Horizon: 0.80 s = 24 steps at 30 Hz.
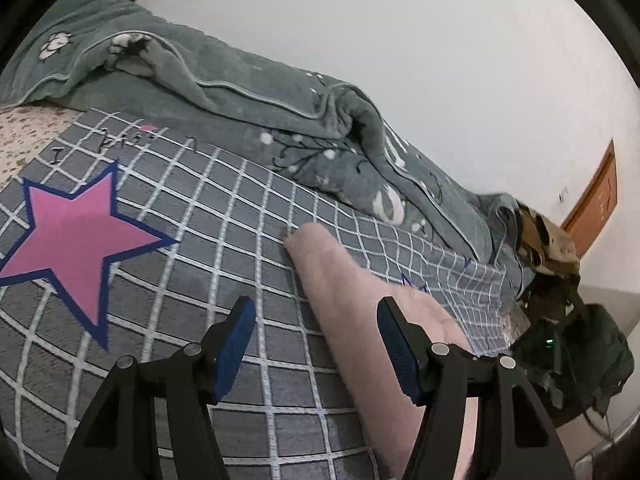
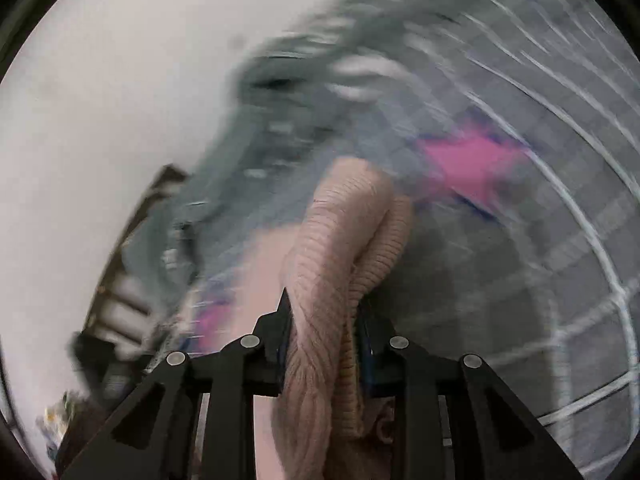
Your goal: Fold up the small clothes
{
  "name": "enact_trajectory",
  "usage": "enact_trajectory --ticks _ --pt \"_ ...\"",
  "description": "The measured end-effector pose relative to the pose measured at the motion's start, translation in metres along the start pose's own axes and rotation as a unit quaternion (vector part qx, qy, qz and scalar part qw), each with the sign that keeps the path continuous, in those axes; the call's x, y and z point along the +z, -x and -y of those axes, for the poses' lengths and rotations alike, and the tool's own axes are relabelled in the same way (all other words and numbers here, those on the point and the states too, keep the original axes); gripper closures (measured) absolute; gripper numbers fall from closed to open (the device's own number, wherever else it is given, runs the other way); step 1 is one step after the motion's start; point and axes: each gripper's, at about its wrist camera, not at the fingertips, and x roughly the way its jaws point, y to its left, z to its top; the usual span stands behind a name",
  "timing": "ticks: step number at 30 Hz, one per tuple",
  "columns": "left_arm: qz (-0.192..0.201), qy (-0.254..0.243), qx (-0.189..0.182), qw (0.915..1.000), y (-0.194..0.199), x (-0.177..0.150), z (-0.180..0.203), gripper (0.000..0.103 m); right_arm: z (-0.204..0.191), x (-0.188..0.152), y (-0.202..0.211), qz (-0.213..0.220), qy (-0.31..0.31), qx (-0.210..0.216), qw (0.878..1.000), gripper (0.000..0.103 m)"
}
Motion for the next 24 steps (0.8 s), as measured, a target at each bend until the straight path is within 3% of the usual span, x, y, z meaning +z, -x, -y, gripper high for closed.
enact_trajectory --ticks 1,3,5,10,16,19,24 --pt "-0.004 -0.009 0.002 0.9999 -0.003 -0.003 0.004 0.042 0.015 0.0 0.003 -0.002 -0.033 0.028 0.999 0.075" --pt "-0.013 -0.026 0.006 0.9996 -0.009 -0.009 0.012 0.042 0.014 0.003 0.006 -0.006 -0.033 0.031 0.999 0.072" --pt "-0.021 -0.04 0.009 0.999 -0.012 -0.014 0.018 0.042 -0.001 0.005 0.011 -0.003 0.012 -0.004 1.0 0.06" --pt "-0.037 -0.052 -0.006 0.998 -0.011 -0.026 0.028 0.042 -0.032 0.003 0.043 0.03 0.137 -0.049 0.989 0.059" --pt "-0.026 -0.1 -0.006 0.9946 -0.007 -0.043 0.052 0.039 -0.062 -0.026 0.063 0.076 0.275 -0.043 0.958 0.059" --pt "-0.024 -0.127 0.024 0.9913 -0.012 -0.052 0.062 0.038 -0.074 -0.051 0.051 0.071 0.332 -0.038 0.94 0.059" --pt "-0.03 -0.136 0.054 0.9887 -0.018 -0.058 0.059 0.029 -0.077 -0.073 0.029 0.054 0.389 -0.084 0.916 0.059"
